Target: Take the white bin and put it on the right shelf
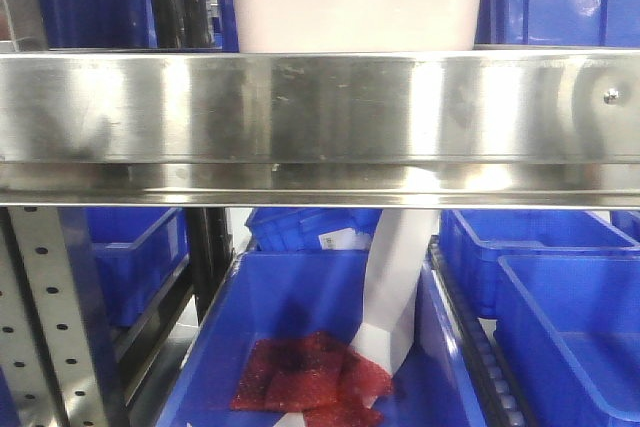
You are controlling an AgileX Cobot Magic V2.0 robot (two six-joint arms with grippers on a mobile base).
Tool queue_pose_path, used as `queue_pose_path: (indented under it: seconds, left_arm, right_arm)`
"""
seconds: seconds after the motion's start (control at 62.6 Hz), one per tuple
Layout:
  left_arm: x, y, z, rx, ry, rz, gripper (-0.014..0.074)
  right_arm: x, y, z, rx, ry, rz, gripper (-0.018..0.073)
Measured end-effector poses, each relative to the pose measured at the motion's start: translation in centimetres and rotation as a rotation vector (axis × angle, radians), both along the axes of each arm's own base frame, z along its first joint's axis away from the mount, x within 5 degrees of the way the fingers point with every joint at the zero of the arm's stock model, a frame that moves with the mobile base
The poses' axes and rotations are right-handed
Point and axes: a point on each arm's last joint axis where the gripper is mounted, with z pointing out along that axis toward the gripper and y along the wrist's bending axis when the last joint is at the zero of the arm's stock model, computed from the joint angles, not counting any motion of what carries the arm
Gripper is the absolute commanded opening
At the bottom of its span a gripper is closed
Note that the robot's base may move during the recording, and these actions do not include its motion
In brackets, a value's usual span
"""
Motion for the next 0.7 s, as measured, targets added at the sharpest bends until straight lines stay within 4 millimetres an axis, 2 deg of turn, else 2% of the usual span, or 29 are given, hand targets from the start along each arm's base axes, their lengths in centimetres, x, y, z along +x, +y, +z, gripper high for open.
queue_pose_path:
  seconds: [0.415, 0.607, 0.703]
  left_arm:
    - [0.0, 0.0, 0.0, -0.001, 0.000, 0.000, -0.0117]
    - [0.0, 0.0, 0.0, -0.001, 0.000, 0.000, -0.0117]
    - [0.0, 0.0, 0.0, -0.001, 0.000, 0.000, -0.0117]
  right_arm:
    - [0.2, -0.3, -0.4, -0.011, 0.016, -0.026, 0.0071]
    - [1.4, -1.7, -3.1, 0.065, 0.073, -0.137, 0.0071]
    - [2.4, -2.0, -5.1, 0.064, 0.070, -0.112, 0.0071]
